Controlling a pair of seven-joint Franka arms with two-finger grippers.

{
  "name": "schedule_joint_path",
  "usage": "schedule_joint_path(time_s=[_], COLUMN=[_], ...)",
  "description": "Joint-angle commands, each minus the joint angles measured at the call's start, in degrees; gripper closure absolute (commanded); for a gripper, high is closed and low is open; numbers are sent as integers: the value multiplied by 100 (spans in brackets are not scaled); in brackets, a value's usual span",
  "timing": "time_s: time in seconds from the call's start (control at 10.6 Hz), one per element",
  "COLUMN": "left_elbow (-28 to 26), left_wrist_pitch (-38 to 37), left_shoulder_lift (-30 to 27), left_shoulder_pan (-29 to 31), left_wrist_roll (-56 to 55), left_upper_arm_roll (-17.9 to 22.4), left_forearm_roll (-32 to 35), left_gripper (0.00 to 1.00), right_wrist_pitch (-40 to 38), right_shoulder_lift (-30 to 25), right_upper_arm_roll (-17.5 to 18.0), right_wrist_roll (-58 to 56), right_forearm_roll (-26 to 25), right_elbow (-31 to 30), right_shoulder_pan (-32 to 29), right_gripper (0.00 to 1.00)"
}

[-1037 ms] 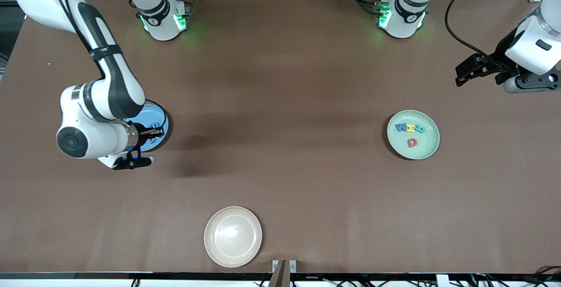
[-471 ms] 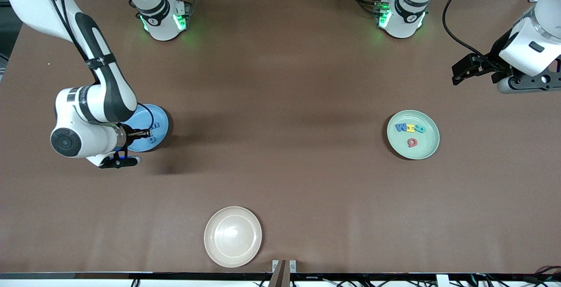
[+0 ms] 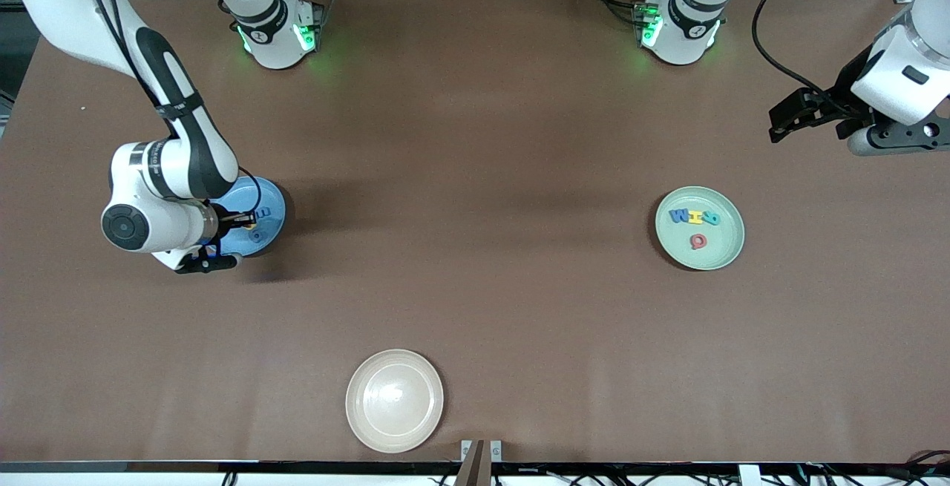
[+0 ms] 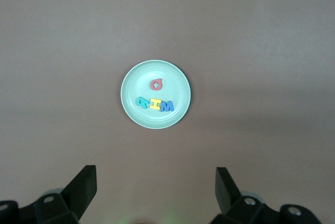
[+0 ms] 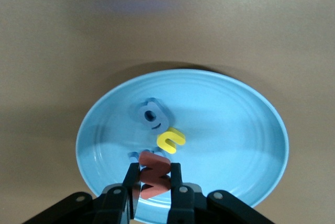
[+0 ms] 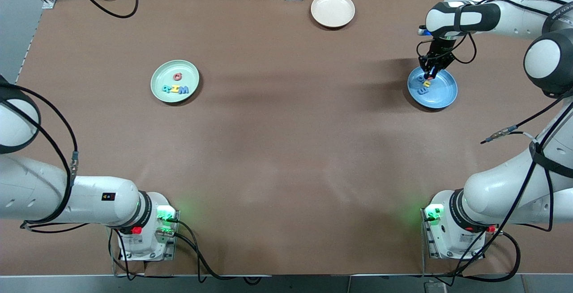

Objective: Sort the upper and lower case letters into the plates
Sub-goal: 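Open the right gripper to drop the pink m on the blue plate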

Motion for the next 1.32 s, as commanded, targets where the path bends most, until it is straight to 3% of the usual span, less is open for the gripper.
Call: schedule_joint_path(time_s=[0.0, 0.19, 0.66, 0.94, 1.23], left_elbow=[-60, -69, -16, -17, -25], left_wrist_pitch=[4, 4, 4, 4, 4], left_shoulder_lift=[-94, -94, -94, -77, -68], left_shoulder_pan=[-22, -22, -23, -31, -31], left_wrist_roll=[8, 8, 8, 8, 17], left_upper_arm_roll=[50, 50, 50, 50, 50], left_forearm_roll=[-194, -194, -159, -158, -185], left_gripper=[0, 0, 0, 0, 0], right_wrist_pitch=[9, -340, -1967, -1899, -1977], right_shoulder_lift=[-270, -314, -436, -918, -1411], right_upper_arm_roll=[-31, -31, -31, -40, -601], right_wrist_roll=[-4, -4, 4, -4, -22], right_forearm_roll=[-52, -35, -25, -96, -70], right_elbow=[-154, 292, 2173, 2317, 2290], right_shoulder_pan=[-2, 7, 287, 455, 788], right_gripper=[0, 0, 0, 0, 0])
